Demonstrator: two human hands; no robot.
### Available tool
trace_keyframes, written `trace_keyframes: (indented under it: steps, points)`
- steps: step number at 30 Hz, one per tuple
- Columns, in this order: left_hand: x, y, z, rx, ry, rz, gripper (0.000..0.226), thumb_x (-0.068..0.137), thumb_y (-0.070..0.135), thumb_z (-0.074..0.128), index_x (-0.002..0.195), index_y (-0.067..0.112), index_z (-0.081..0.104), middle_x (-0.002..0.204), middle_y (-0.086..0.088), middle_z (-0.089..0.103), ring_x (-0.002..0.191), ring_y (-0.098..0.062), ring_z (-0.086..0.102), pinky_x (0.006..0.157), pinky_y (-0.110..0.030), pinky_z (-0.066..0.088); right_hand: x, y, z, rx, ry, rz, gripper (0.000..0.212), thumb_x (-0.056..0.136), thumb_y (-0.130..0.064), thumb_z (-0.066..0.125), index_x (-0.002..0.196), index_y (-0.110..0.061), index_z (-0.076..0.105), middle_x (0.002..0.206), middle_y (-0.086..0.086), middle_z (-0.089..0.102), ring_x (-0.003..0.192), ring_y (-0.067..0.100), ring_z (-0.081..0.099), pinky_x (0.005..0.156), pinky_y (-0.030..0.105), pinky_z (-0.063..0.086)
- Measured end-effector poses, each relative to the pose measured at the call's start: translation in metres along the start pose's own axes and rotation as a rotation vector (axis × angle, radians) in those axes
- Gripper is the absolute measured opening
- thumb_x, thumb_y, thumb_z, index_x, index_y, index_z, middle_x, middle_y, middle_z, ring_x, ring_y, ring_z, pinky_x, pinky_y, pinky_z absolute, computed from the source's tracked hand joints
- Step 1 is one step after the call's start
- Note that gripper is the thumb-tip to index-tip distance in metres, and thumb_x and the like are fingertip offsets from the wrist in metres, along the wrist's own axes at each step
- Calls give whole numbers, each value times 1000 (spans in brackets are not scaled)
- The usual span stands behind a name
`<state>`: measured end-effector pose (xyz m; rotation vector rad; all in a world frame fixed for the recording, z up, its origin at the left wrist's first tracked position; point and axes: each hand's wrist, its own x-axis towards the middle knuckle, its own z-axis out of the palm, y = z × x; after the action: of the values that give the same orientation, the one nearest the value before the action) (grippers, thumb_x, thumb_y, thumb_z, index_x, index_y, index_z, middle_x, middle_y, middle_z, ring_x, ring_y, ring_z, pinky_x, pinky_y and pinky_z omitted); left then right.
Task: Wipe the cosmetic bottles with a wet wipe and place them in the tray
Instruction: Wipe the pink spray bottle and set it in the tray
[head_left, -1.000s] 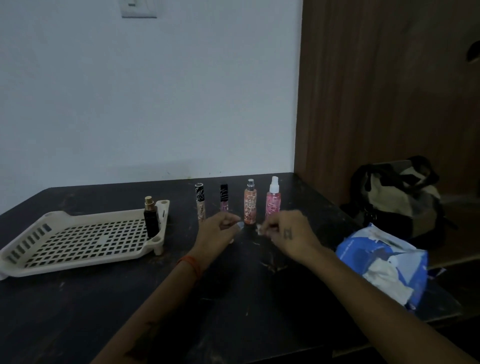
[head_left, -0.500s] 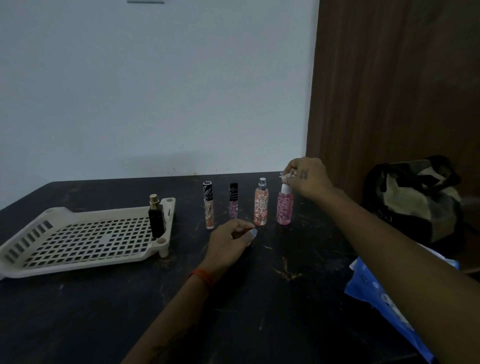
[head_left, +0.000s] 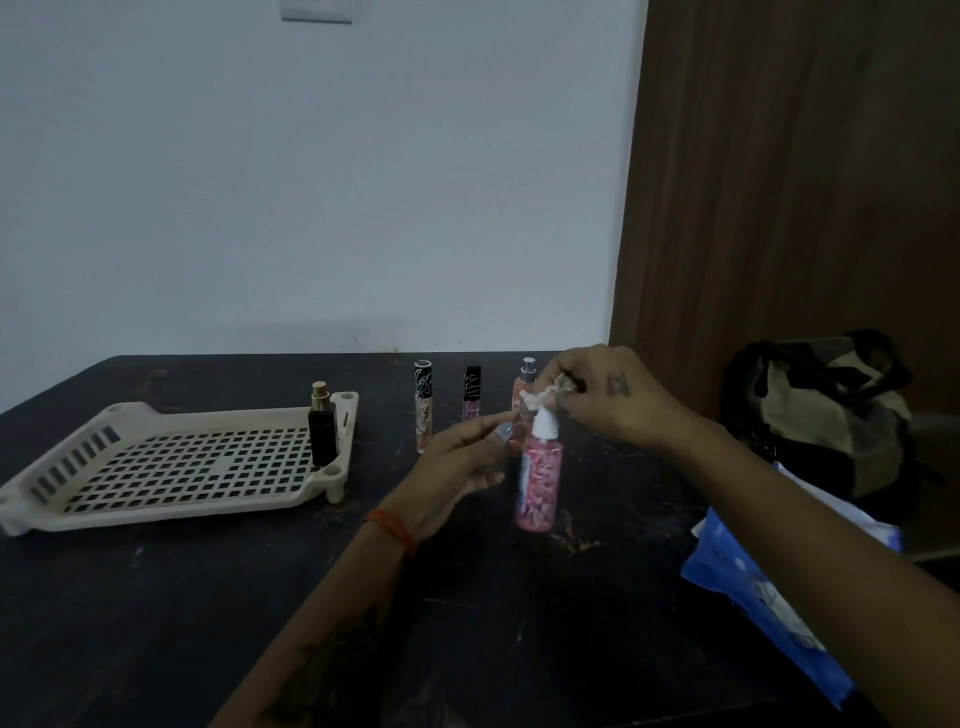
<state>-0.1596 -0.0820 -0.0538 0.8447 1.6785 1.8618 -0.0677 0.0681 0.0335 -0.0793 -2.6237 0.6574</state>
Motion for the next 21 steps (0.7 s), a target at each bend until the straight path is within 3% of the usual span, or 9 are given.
trace_keyframes:
  steps: [3, 6, 8, 10, 12, 15, 16, 19, 21]
  points:
    - [-2, 2, -1, -91, -88, -43, 25, 79, 29, 58, 100, 26, 71, 115, -5, 67, 109, -23, 60, 95, -40, 49, -1, -8, 13, 83, -4, -12, 11, 81, -7, 65, 89, -12, 70, 80, -6, 63, 69, 0, 56, 53, 8, 43]
    - [-3, 4, -2, -79, -89, -31, 27, 76, 27, 61, 100, 23, 71, 114, -6, 68, 106, -22, 61, 94, -40, 49, 1, -11, 24, 201, 41, 7, 10, 81, -7, 66, 89, -9, 71, 84, 2, 68, 74, 11, 64, 57, 17, 53]
    - [-3, 3, -4, -77, -86, -20, 31, 77, 26, 60, 105, 18, 68, 115, -8, 67, 107, -23, 60, 97, -42, 47, 1, -10, 30, 303, 78, 20, 8, 80, -9, 68, 87, -10, 71, 81, -1, 66, 70, 5, 63, 53, 12, 52]
    - [-2, 5, -6, -84, -66, -27, 31, 79, 23, 58, 108, 14, 66, 114, -9, 66, 108, -25, 59, 99, -44, 45, -2, -8, 38, 364, 192, 12, 10, 80, -11, 68, 90, -14, 71, 80, -9, 64, 71, -2, 59, 55, 5, 49]
    - [-1, 4, -7, -75, -26, -33, 28, 83, 20, 56, 109, 13, 65, 115, -11, 64, 109, -27, 58, 99, -46, 44, -14, 1, 51, 376, 449, -9, 14, 80, -9, 68, 94, -14, 71, 86, -7, 64, 77, -3, 58, 64, 2, 46]
    - [-1, 2, -8, -60, 16, -25, 27, 80, 23, 59, 104, 16, 67, 114, -11, 65, 109, -27, 59, 97, -45, 46, -37, 16, 77, 274, 759, -40, 23, 80, 2, 66, 101, -7, 69, 98, 7, 62, 87, 9, 56, 75, 16, 51]
    - [-1, 2, -8, -57, 24, -21, 27, 77, 25, 61, 102, 17, 68, 113, -10, 66, 108, -28, 59, 97, -46, 46, -43, 19, 85, 257, 792, -59, 24, 80, 4, 65, 102, -5, 68, 99, 9, 62, 88, 10, 56, 75, 20, 52]
    - [-1, 1, -8, -36, 42, -9, 25, 73, 30, 63, 94, 21, 72, 105, -5, 70, 101, -22, 64, 92, -42, 49, -48, 20, 90, 226, 837, -161, 27, 79, 9, 63, 104, -1, 67, 98, 12, 62, 90, 10, 56, 79, 12, 49]
    - [1, 0, -9, -21, 31, 6, 21, 74, 31, 63, 91, 23, 73, 99, -2, 72, 94, -18, 66, 85, -37, 51, -49, 16, 91, 178, 805, -217, 31, 76, 14, 63, 103, -1, 68, 98, 13, 64, 90, 14, 59, 81, 14, 49]
